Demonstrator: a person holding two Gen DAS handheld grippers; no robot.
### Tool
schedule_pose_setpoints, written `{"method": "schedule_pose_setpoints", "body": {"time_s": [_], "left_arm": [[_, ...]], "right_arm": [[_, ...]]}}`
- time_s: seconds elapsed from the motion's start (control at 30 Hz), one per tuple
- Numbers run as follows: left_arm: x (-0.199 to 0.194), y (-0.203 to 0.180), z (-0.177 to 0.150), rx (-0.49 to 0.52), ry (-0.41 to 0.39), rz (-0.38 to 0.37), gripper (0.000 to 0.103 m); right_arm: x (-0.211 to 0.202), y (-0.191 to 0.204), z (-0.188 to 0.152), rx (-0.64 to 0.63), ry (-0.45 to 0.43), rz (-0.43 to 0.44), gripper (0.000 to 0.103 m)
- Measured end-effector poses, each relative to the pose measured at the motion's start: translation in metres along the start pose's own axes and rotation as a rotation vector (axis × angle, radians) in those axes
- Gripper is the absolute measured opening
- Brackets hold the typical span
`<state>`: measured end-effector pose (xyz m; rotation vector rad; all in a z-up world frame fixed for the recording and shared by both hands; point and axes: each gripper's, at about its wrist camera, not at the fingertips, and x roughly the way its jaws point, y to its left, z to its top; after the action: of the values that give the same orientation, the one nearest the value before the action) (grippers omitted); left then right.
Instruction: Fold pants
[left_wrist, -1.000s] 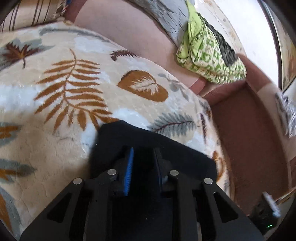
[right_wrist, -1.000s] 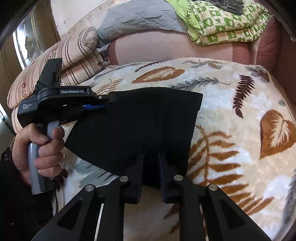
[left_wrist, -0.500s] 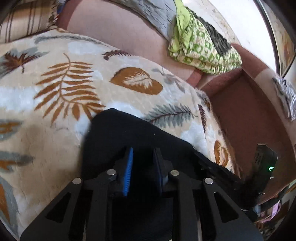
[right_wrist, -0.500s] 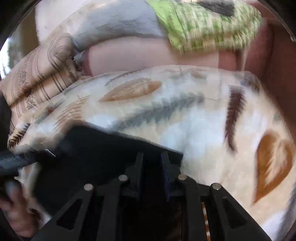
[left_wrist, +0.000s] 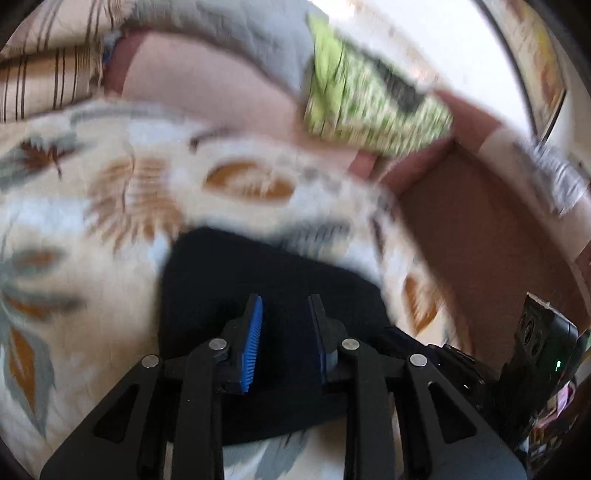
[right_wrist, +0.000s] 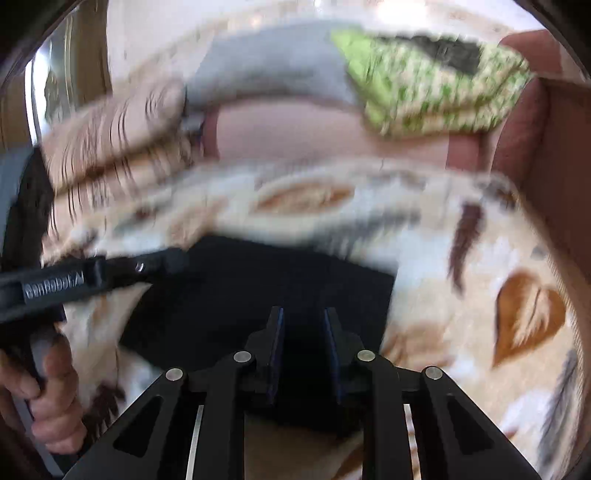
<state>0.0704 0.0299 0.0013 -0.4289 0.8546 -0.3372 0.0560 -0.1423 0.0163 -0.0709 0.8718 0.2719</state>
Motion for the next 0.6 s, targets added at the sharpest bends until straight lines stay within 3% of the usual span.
{"method": "schedule_pose_setpoints", "body": {"time_s": [0.03, 0.27, 0.6], "left_arm": [[0.018, 0.003, -0.004, -0.001, 0.068, 0.033, 0.022], [0.021, -0.013, -0.005, 0.092, 0.03, 0.134, 0.022], [0.022, -0.014, -0.005, 0.09, 0.028, 0.143, 0.022]], "right_arm": [[0.001, 0.003, -0.003, -0.019, -0.033, -0.008, 0.022], [0.001, -0.002, -0.004, -0.008, -0.072, 0.025, 0.024], [-0.002, 0.003, -0.008, -0.036, -0.11, 0.023, 0.03]]}}
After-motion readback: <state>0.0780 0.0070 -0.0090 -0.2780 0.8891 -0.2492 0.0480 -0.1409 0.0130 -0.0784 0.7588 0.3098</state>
